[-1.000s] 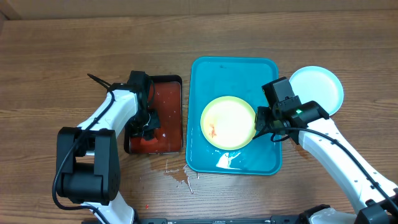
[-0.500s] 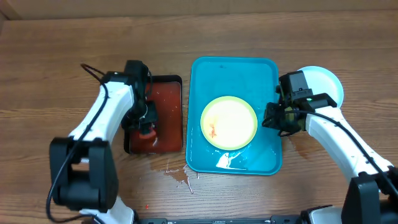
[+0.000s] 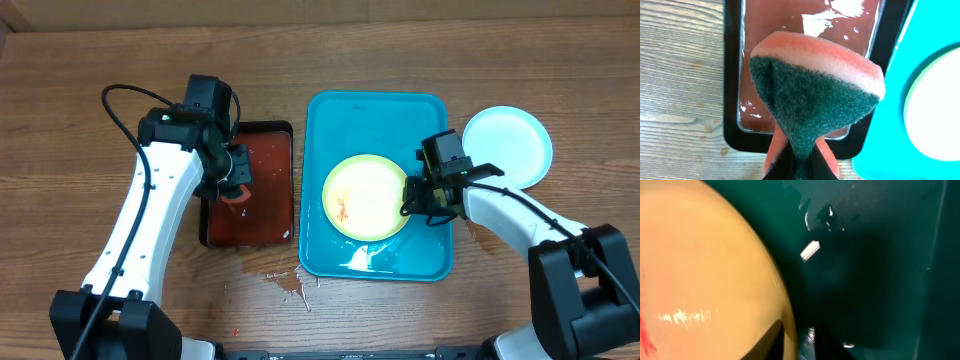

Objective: Clean dirty plates on tray and stack at the side
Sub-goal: 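Pick up the sponge from the red tray with the left gripper, then scrub the yellow plate with the sponge while the right gripper pins it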

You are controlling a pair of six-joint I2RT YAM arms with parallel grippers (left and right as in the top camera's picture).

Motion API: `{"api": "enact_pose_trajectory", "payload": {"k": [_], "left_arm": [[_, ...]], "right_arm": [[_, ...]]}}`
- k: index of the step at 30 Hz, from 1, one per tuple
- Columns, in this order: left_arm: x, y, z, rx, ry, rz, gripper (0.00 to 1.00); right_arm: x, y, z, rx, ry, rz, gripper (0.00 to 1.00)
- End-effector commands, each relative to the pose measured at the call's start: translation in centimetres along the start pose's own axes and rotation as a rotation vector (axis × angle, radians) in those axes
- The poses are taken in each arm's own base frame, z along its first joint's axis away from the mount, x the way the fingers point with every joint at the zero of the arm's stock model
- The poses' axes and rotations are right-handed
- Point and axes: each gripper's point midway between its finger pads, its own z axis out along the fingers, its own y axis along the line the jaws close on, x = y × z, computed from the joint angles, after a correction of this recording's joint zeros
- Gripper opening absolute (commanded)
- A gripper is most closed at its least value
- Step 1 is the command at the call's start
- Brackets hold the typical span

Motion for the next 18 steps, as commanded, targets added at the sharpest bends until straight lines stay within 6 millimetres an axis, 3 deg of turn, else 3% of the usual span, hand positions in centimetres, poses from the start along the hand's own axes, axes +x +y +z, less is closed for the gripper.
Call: {"api": "enact_pose_trajectory", "payload": {"k": [1,6,13,18], "left_arm": [[-0.3,-1.0,-1.5,0.032,-0.045,0.04,0.04],[-0.2,-4.1,-1.7,0.135,-0.054,0.076,0.05],[-1.3,-12.4,-2.1,0.309,-0.165,0.135,0.04],[-1.1,-18.0,1.0,0.356,-0.158,0.137,0.04]], "right_arm": [[1.6,1.1,1.4,-0.018,0.06,-0.034,0.06],[1.6,0.2,1.5,0.045,0.048,0.044,0.04],[1.8,-0.1,1.4,0.063,0.05,0.067,0.04],[1.9,-0.2,1.4,0.066,0.058,0.068,0.04]]}}
